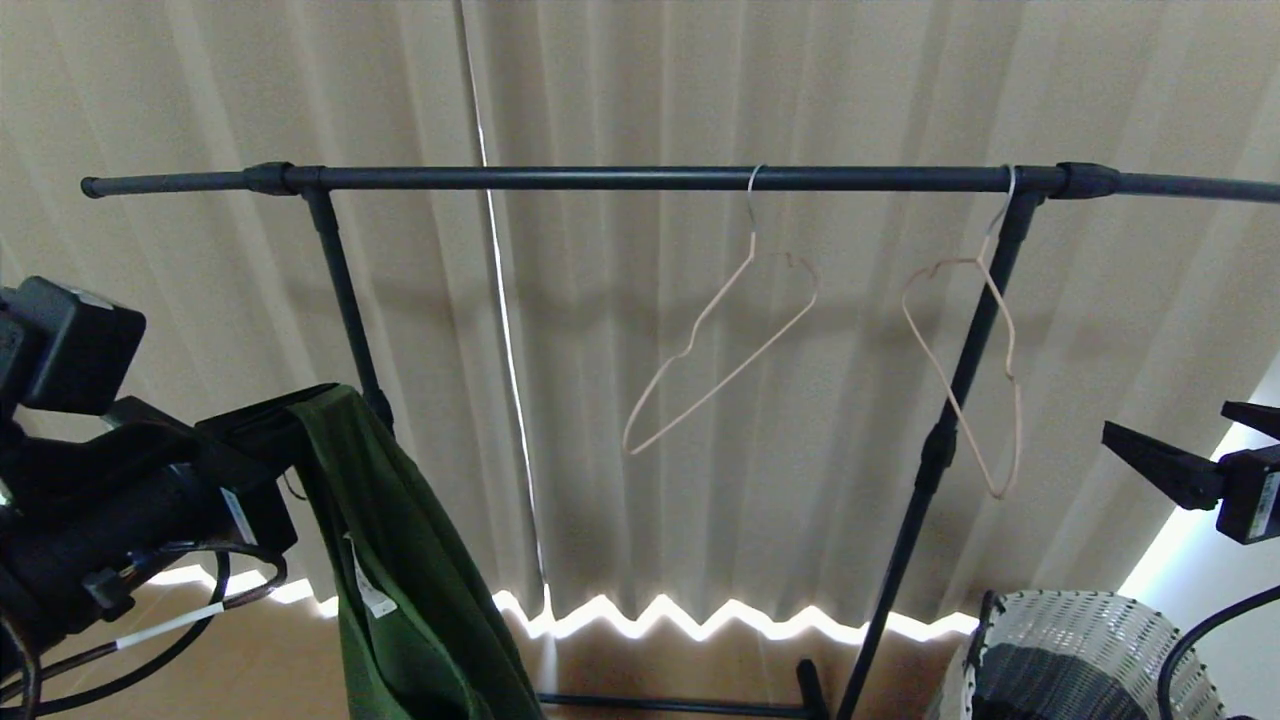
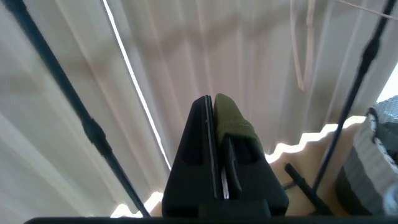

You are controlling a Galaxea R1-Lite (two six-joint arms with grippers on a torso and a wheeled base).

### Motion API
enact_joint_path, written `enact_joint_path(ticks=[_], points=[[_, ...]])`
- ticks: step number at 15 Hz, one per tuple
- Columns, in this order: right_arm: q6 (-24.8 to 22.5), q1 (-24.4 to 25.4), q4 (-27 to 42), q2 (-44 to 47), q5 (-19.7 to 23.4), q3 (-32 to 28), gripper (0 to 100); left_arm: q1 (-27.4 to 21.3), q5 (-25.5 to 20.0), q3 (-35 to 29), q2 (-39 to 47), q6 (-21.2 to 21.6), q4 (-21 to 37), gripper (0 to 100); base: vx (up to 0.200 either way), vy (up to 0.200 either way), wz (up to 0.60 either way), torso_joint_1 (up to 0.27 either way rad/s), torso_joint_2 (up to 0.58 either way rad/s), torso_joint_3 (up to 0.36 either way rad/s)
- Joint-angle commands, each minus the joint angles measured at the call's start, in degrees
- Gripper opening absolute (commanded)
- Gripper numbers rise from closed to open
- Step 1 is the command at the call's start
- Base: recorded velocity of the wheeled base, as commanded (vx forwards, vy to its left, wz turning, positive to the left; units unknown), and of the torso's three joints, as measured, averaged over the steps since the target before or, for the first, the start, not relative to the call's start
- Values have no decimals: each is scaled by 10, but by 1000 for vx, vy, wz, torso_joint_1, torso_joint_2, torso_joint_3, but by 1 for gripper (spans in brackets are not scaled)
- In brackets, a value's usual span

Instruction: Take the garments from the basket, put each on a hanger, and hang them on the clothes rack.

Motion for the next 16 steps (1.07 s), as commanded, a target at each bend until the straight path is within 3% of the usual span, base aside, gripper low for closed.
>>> enact_joint_path(ticks=[1, 5, 11, 12, 13, 16], points=[[1, 9, 13, -7, 0, -18, 100, 0, 0, 8, 3, 0, -1, 0, 200, 0, 0, 2, 2, -2], [5, 19, 69, -25, 1, -61, 100, -1, 0, 19, 2, 0, -1, 0, 0, 0, 0, 0, 0, 0], [13, 89, 163, 15, -10, -164, 100, -1, 0, 17, -4, -1, 0, 0, 0, 0, 0, 0, 0, 0], [13, 101, 172, 26, -30, -177, 100, -1, 0, 20, -4, -2, 0, 0, 0, 0, 0, 0, 0, 0], [13, 136, 179, 61, -84, -202, 100, 0, 0, 22, -4, -3, 0, 0, 0, 0, 0, 0, 0, 0], [40, 184, 179, 130, -186, -231, 100, 0, 0, 21, -5, -3, 0, 0, 0, 0, 0, 0, 0, 0]])
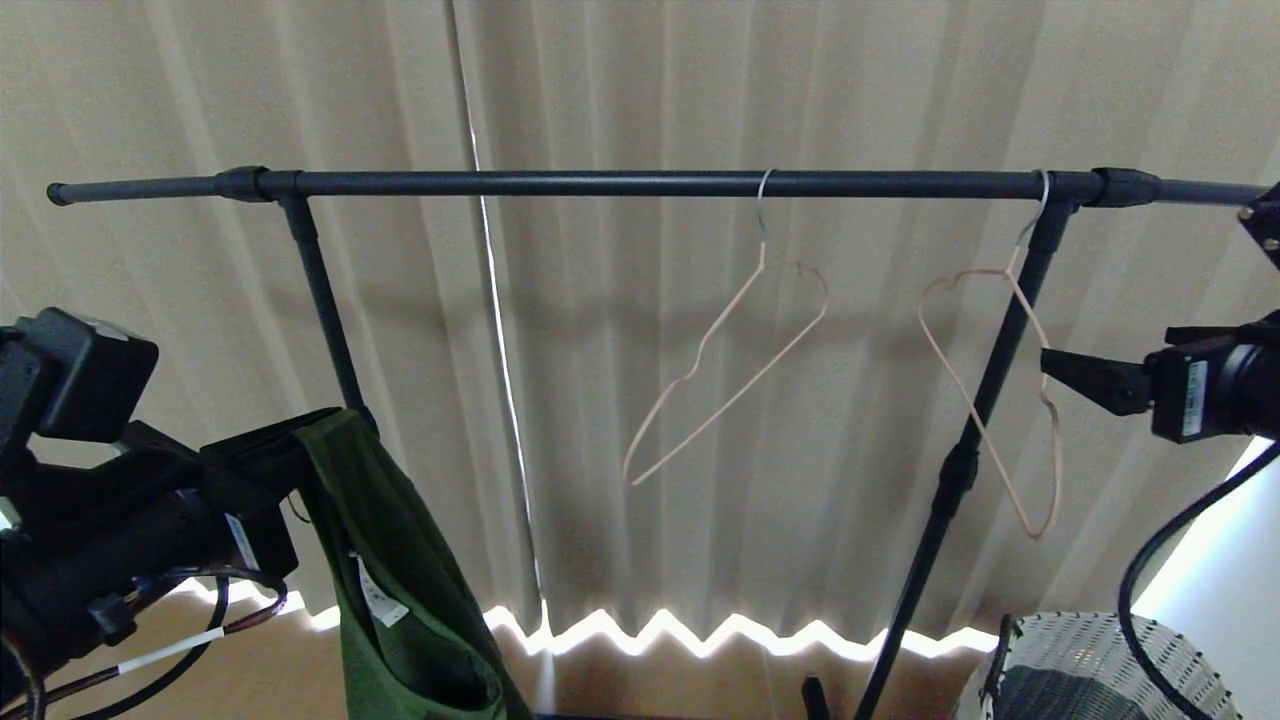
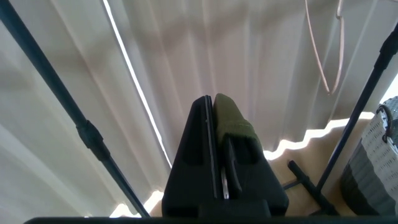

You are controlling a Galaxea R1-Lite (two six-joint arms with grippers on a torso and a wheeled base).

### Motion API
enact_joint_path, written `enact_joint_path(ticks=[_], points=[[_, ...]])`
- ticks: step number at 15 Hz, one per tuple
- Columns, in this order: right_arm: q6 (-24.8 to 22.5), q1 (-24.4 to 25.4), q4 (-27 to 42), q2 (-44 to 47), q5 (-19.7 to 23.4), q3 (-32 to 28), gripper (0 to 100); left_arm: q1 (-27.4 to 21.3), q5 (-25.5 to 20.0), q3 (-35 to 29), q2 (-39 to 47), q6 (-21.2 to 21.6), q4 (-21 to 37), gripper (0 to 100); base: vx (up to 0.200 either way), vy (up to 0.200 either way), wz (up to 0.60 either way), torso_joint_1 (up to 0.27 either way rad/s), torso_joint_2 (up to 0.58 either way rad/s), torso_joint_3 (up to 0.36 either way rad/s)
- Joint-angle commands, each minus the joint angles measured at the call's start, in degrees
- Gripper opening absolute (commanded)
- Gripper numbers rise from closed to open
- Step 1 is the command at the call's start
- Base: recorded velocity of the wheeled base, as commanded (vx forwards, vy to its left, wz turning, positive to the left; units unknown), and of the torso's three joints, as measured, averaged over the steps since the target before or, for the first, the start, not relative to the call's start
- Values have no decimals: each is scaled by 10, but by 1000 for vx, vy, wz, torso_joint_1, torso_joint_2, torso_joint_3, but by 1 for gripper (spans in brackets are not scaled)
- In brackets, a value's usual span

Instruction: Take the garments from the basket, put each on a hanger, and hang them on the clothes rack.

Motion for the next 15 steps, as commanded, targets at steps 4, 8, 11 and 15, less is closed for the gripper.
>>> enact_joint_path(ticks=[4, 8, 11, 15], points=[[57, 43, 5, 105, -60, -40, 100, 0, 0, 5, -2, 1, 0, 0, 0, 0, 0, 0, 0, 0], [104, 41, 25, 119, -84, -45, 100, 0, 0, 9, -7, 2, 0, 0, 0, 0, 0, 0, 0, 0], [135, 40, 98, 120, -91, -84, 100, -1, 0, 9, -5, 1, 0, 0, 0, 0, 0, 0, 0, 0], [175, 45, 146, 132, -114, -129, 100, -1, 0, 8, -5, 2, 0, 0, 0, 0, 0, 0, 0, 0]])
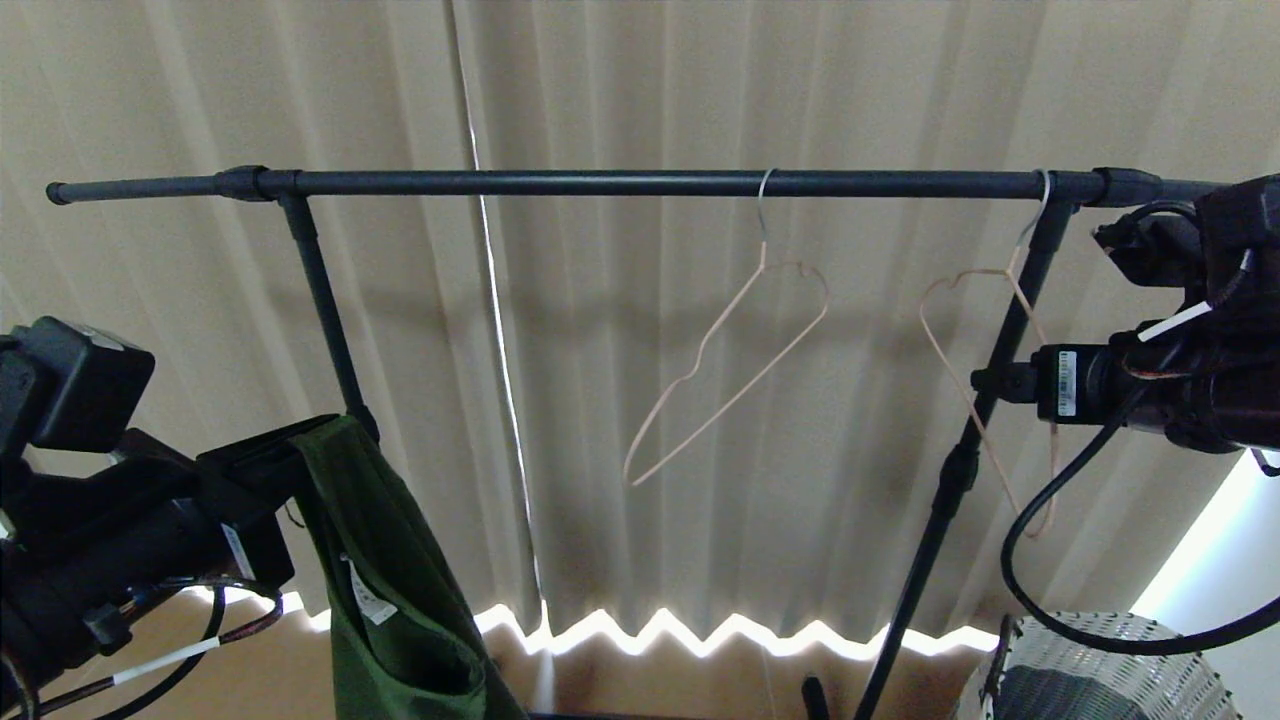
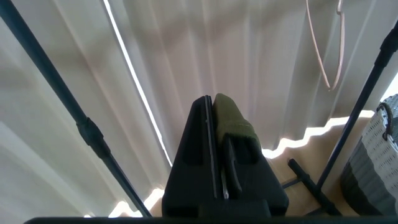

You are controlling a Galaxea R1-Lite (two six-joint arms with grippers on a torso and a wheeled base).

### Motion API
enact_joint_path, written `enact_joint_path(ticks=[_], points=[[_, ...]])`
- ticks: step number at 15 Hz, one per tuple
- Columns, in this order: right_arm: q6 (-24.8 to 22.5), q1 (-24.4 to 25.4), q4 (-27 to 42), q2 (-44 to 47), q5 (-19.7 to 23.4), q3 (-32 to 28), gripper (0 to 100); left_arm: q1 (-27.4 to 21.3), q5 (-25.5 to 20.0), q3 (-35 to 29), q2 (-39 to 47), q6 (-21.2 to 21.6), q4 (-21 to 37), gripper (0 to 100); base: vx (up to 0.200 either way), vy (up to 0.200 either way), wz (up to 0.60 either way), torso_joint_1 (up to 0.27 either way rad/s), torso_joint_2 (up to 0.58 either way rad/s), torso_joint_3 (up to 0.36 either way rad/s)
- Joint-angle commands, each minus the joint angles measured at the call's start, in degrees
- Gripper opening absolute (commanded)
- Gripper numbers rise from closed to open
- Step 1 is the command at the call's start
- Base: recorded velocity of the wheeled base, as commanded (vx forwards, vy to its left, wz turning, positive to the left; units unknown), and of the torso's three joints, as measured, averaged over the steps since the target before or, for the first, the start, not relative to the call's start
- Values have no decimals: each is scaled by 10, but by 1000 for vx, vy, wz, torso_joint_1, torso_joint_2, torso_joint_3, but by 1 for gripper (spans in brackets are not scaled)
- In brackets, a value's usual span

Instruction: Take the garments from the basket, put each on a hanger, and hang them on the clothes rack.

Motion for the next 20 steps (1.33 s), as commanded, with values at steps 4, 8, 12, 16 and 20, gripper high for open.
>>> enact_joint_path(ticks=[4, 8, 12, 16, 20], points=[[70, 39, -4, 11, -49, -9, 100, 1, 1, 2, 0, -1, 0, 0, 0, 0, 0, 0, 0, 0], [69, 77, -4, 11, -125, -8, 100, 1, 1, 2, -2, -2, 0, 0, 0, 0, 0, 0, 0, 0], [63, 79, 7, 55, -149, -16, 100, -1, 1, 6, -2, 0, 0, 0, 0, 0, 0, 0, 0, 0], [55, 59, 9, 66, -148, -36, 100, -1, 1, 6, -2, 1, 0, 0, 0, 0, 0, 0, 0, 0], [55, 59, 9, 65, -148, -35, 0, -1, 1, 6, -1, 1, 0, 0, 0, 0, 0, 0, 0, 0]])
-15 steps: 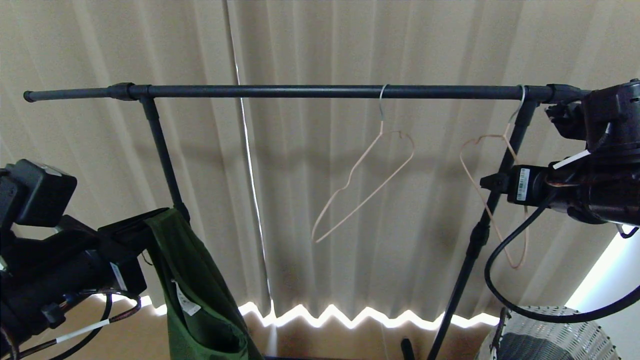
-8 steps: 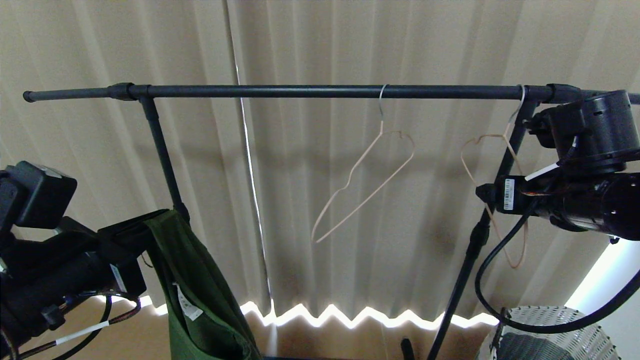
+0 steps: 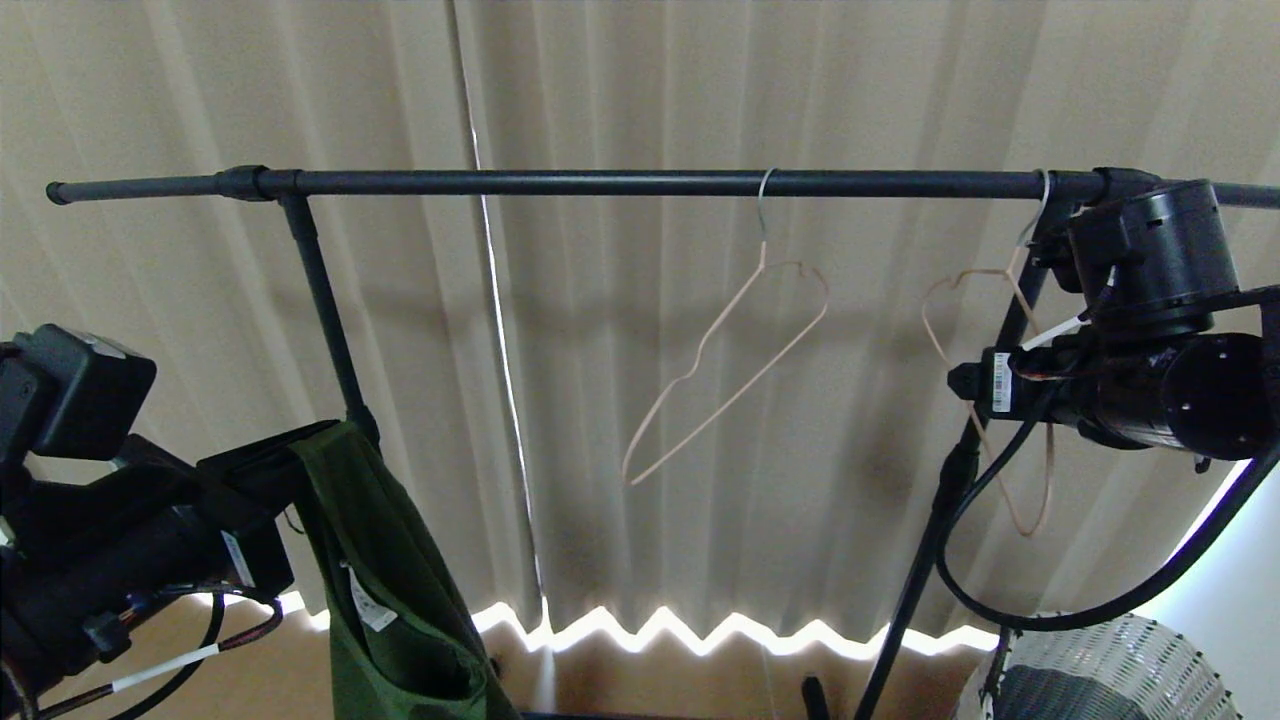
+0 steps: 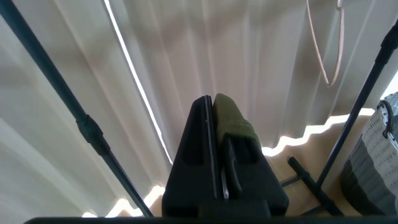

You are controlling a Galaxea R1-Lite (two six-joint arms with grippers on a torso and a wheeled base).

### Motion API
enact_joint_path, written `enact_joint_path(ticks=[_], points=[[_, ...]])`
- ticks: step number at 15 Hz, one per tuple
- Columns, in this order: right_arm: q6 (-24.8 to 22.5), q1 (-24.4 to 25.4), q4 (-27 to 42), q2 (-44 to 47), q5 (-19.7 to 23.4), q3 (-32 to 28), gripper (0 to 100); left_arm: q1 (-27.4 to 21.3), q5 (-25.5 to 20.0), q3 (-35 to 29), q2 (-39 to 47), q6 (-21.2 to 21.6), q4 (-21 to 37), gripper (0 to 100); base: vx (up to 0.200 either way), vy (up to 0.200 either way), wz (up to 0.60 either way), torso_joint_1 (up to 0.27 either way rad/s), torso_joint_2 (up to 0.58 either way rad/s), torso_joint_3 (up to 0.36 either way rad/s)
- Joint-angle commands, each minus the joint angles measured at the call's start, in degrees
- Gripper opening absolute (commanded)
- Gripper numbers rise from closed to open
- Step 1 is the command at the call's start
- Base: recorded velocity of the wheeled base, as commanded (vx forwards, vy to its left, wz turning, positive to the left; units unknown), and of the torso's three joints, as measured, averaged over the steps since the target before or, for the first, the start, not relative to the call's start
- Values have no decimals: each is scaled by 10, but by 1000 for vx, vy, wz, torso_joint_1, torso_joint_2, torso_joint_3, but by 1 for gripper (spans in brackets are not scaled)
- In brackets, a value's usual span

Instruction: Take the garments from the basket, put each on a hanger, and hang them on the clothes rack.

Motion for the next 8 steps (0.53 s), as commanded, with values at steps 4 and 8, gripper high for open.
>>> enact_joint_path(ticks=[4, 8], points=[[-1, 1, 12, -8, 0, 0, 0, 0, 0, 0, 1, 0, 0, 0, 0, 0, 0, 0, 0, 0], [-7, 1, 11, -15, 0, 1, 0, 0, 0, 0, 1, 0, 0, 0, 0, 0, 0, 0, 0, 0]])
